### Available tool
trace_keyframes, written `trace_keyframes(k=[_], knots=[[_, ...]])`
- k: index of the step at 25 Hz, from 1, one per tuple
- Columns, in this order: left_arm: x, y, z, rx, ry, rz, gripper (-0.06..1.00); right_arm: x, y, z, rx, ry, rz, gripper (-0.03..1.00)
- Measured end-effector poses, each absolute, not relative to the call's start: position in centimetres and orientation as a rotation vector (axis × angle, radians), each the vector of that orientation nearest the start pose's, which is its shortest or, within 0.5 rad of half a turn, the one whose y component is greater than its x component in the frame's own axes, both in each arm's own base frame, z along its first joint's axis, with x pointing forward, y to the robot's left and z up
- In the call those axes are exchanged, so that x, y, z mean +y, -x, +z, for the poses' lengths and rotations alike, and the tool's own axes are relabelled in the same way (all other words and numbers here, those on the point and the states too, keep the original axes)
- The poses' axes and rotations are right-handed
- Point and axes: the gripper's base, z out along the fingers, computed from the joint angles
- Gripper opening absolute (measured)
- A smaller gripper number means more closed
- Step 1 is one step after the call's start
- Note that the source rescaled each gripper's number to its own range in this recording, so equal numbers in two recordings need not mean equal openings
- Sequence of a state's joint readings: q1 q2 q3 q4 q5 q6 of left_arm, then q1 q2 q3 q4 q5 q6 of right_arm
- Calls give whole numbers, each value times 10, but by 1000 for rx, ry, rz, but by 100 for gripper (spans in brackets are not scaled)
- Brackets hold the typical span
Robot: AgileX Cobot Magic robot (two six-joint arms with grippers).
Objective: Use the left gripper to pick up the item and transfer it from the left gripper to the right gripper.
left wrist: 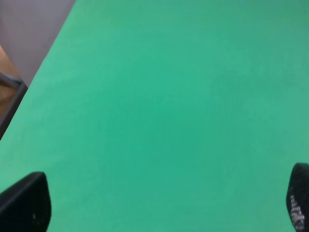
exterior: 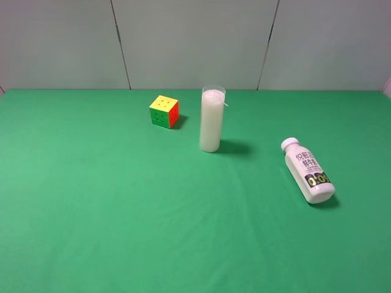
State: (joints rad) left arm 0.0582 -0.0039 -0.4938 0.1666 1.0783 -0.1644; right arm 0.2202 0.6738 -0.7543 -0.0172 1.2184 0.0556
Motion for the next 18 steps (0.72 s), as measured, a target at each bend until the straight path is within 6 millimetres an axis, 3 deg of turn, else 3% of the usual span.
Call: trace_keyframes(k=[8, 18], knots=[[13, 7, 275, 2042, 238, 134, 94, 9, -44, 298, 2437, 289, 72, 100], [13, 7, 275, 2042, 238, 134, 94, 0, -6, 281, 2139, 248, 104, 100]])
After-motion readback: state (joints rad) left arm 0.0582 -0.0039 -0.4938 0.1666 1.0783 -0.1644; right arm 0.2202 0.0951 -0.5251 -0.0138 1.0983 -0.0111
